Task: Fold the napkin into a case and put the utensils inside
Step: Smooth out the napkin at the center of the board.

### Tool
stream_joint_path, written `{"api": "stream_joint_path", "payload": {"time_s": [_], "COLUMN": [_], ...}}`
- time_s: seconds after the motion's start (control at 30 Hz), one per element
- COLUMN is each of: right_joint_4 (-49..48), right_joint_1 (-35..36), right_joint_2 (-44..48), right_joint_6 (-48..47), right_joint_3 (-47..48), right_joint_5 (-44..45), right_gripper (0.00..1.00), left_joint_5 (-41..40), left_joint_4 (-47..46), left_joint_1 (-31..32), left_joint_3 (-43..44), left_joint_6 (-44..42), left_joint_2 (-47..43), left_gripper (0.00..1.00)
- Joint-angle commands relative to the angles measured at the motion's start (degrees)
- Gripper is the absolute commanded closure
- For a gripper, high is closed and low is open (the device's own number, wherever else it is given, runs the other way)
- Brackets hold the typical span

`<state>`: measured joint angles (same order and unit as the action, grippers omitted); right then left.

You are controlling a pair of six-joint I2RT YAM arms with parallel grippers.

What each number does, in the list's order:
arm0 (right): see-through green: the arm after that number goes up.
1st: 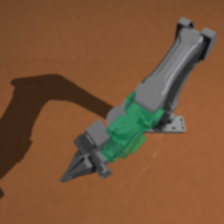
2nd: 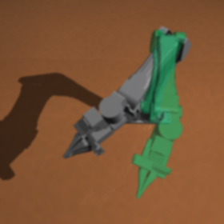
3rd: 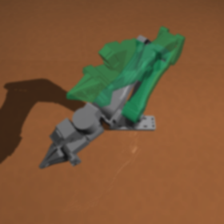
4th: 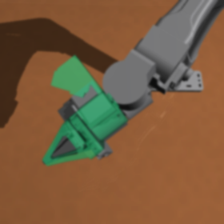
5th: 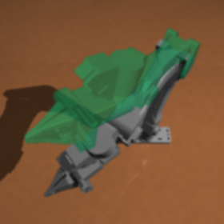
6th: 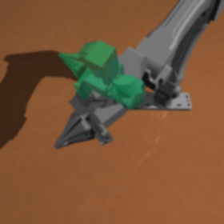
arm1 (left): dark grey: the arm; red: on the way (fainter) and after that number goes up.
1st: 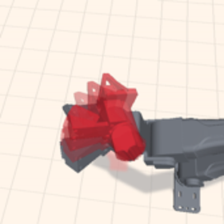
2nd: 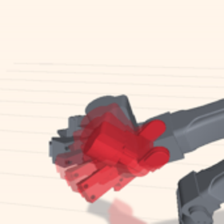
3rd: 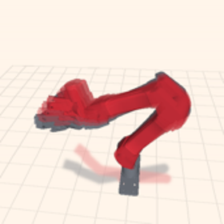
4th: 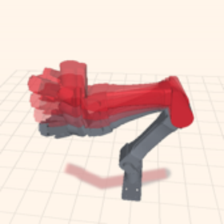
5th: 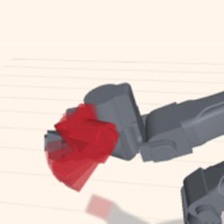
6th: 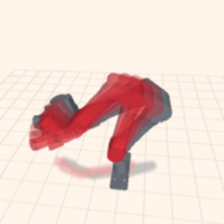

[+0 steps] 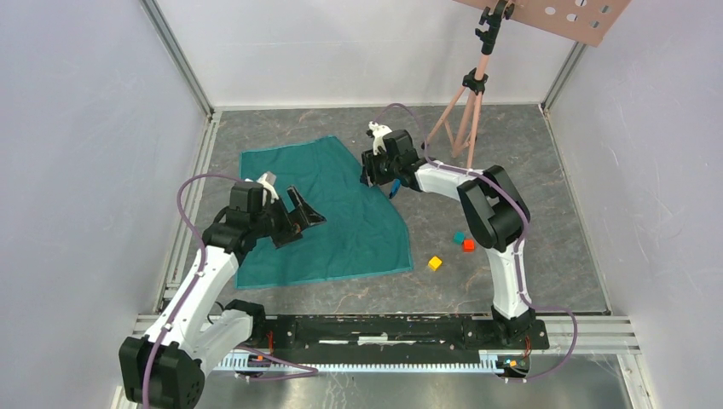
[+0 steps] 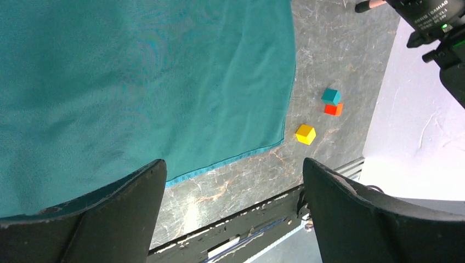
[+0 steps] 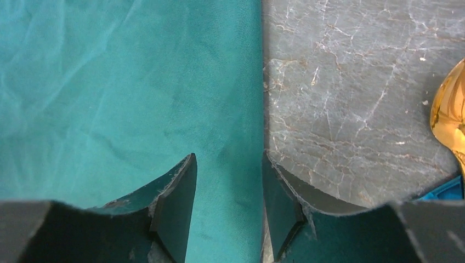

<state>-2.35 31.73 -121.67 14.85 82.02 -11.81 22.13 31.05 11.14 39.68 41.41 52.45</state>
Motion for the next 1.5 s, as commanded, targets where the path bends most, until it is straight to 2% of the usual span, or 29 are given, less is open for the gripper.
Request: {"api": "stream_joint_path", "payload": {"time_s": [0.0, 0.2, 0.33, 0.43, 0.5, 0.67, 0.73, 0.8, 0.83, 0.87, 0.9, 0.93, 1.0, 1.07, 1.13, 1.27, 1.37, 1.47], "right_joint_4": [-0.46, -0.98, -1.36, 0.3, 1.29, 8.68, 8.29, 3.55, -0.07, -5.12, -10.2, -16.2, -22.95, -18.54, -14.15, -14.61, -12.09, -14.01], "right_joint_1": [-0.18, -0.1, -0.06, 0.19, 1.02, 7.33, 11.41, 15.77, 17.73, 18.86, 18.82, 18.04, 15.88, 14.23, 12.24, 8.24, 7.99, 7.92], "right_joint_2": [-2.11, -4.61, -5.42, -5.18, -3.61, 1.92, 4.76, 8.29, 9.58, 10.77, 11.36, 11.92, 14.12, 15.07, 14.63, 16.32, 14.44, 10.06], "right_joint_6": [-4.18, -5.37, -5.33, -5.41, -5.67, -4.81, -2.0, 1.66, 2.73, 4.57, 7.43, 11.3, 13.17, 8.97, 7.63, 8.91, 5.81, 6.66], "right_joint_3": [4.7, 5.61, 6.2, 8.09, 8.5, 7.67, 3.24, -2.92, -5.52, -8.29, -10.18, -11.7, -14.91, -14.6, -13.18, -17.2, -15.32, -11.51], "right_joint_5": [-0.16, -0.45, -1.11, -1.11, -0.46, 10.55, 13.28, 10.56, 4.91, -2.39, -13.26, -20.39, -24.04, -20.07, -18.06, -11.16, -6.25, -7.83], "right_gripper": [0.48, 0.54, 0.68, 0.87, 0.92, 0.99, 0.98, 0.93, 0.87, 0.76, 0.69, 0.61, 0.39, 0.29, 0.27, 0.27, 0.27, 0.27], "left_joint_5": [-0.39, -0.86, -1.08, -1.84, -2.66, -7.53, -13.25, -17.82, -18.98, -19.72, -19.87, -19.84, -19.2, -19.18, -18.11, -16.17, -15.69, -14.89], "left_joint_4": [-2.02, -1.58, -1.29, -0.94, -0.64, 1.62, 4.3, 5.74, 5.66, 5.43, 5.29, 5.36, 5.58, 5.63, 5.25, 5.0, 4.2, 3.43], "left_joint_1": [0.99, 1.17, 1.15, 1.24, 1.17, 1.19, 1.17, 1.08, 1.0, 0.91, 0.78, 0.73, 0.64, 0.64, 0.55, 0.56, 0.56, 0.6], "left_joint_3": [0.46, 1.02, 1.22, 1.34, 1.41, 2.35, 3.42, 3.61, 3.4, 3.1, 2.96, 2.95, 2.91, 2.4, 1.9, 1.45, 0.98, 0.65], "left_joint_6": [1.1, 0.36, 0.12, 0.01, -0.05, -0.45, -0.33, 0.47, 0.93, 1.25, 1.51, 1.7, 1.53, 1.64, 1.77, 1.88, 2.01, 2.18], "left_joint_2": [-0.93, -0.04, 0.29, 0.49, 0.51, 0.09, -0.79, -2.73, -3.68, -4.84, -5.49, -5.94, -6.16, -6.19, -6.12, -6.05, -5.92, -5.62], "left_gripper": [0.0, 0.0, 0.0, 0.0, 0.0, 0.0, 0.0, 0.0, 0.0, 0.0, 0.0, 0.0, 0.0, 0.0, 0.0, 0.0, 0.0, 0.0]}}
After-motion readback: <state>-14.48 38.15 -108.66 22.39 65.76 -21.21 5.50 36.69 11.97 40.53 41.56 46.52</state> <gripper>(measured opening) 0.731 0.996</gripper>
